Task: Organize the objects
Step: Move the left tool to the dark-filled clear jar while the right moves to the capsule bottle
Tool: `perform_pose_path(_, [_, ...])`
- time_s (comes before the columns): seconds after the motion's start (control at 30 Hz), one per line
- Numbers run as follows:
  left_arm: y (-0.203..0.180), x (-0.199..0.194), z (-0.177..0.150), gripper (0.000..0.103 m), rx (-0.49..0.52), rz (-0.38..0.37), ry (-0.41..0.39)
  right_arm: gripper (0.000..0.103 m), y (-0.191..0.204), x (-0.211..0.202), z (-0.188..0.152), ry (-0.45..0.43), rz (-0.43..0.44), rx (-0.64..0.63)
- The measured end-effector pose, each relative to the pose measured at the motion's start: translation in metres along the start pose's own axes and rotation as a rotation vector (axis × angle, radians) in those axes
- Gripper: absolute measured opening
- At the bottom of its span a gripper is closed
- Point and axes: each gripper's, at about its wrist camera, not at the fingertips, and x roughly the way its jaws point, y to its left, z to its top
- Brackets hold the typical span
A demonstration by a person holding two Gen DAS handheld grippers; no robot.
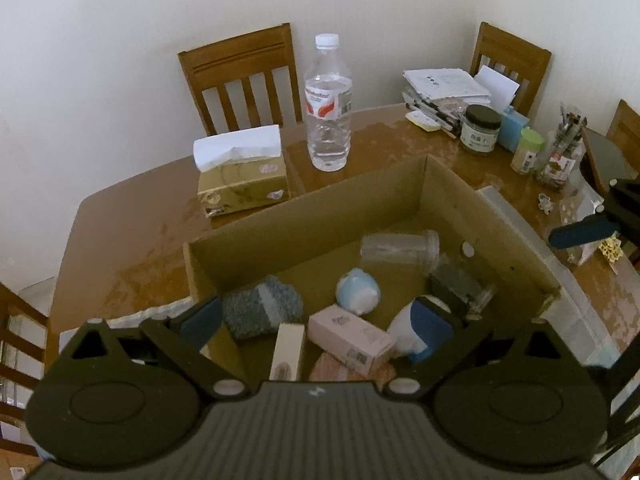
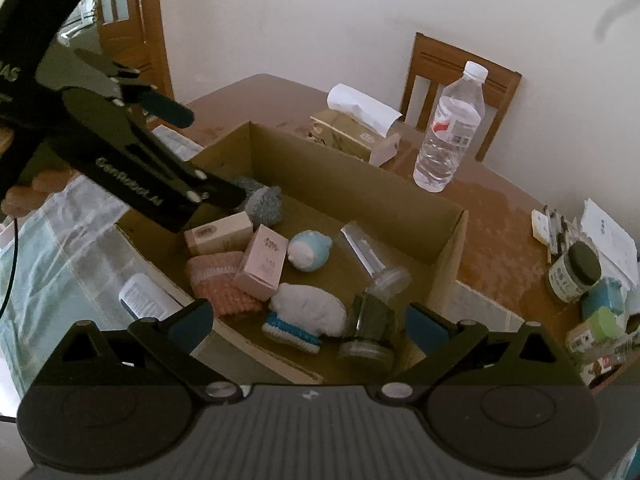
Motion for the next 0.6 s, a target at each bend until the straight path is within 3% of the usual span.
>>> perform_pose_path(0.27, [-0.008,-0.019,-0.028,0.1,-0.008,0.019,-0.014,0.103,0.009,-0.004,-0.02,0.004,-0.044,0.06])
perform_pose_path(0.6, [-0.026,-0.04,-0.074,0.1,-0.038,0.024,-0.038,0.103,0.033,-0.004,-0.075,0.049,-0.077,0.169])
